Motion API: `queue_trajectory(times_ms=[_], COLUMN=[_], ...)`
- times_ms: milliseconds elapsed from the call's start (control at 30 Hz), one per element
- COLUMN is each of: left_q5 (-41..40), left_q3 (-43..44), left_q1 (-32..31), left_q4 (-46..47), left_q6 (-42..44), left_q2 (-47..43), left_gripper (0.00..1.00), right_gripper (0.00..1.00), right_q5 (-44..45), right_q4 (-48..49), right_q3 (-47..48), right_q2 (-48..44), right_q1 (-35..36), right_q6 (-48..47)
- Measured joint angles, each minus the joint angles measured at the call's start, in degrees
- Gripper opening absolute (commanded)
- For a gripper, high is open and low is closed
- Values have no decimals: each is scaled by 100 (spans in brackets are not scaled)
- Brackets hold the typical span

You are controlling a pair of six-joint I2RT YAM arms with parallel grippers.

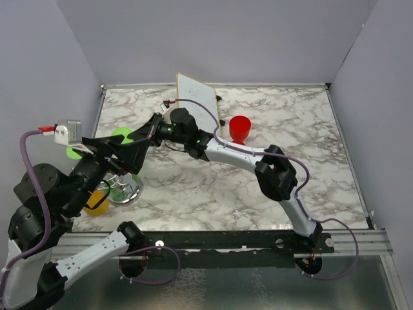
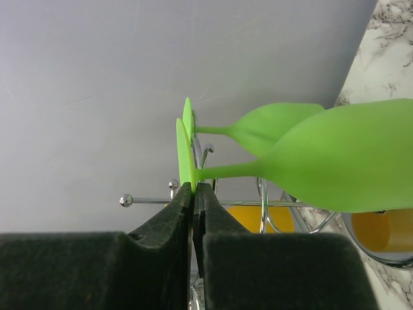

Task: Take the wine glass off the wine glass rack

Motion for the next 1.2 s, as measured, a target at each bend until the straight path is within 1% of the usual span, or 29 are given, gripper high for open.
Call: queue_trajectory(times_ms=[333, 600, 700, 967, 1100, 1200], left_q5=[2, 0, 2, 2, 2, 2], left_q3=[-20, -28, -37, -37, -37, -37], left_q1=[0, 0, 0, 0, 0, 0], left_q4=[-9, -44, -48, -55, -57, -57], left_q6=[-42, -81, -87, -103, -103, -105], left_q2=[0, 0, 0, 0, 2, 11], left_gripper=[99, 99, 99, 99, 99, 99], right_gripper=[3, 1, 1, 1, 1, 1], right_q5=[52, 66, 66, -50, -293, -483], right_q4=[-90, -83, -79, -76, 61, 155], right_q3=[37, 70, -72, -627, -772, -940], right_q2=[-2, -2, -92, -813, -1364, -1864], right_q1=[-61, -232, -352, -813, -1082, -1296], right_q6=[-2, 0, 0, -219, -568, -1023])
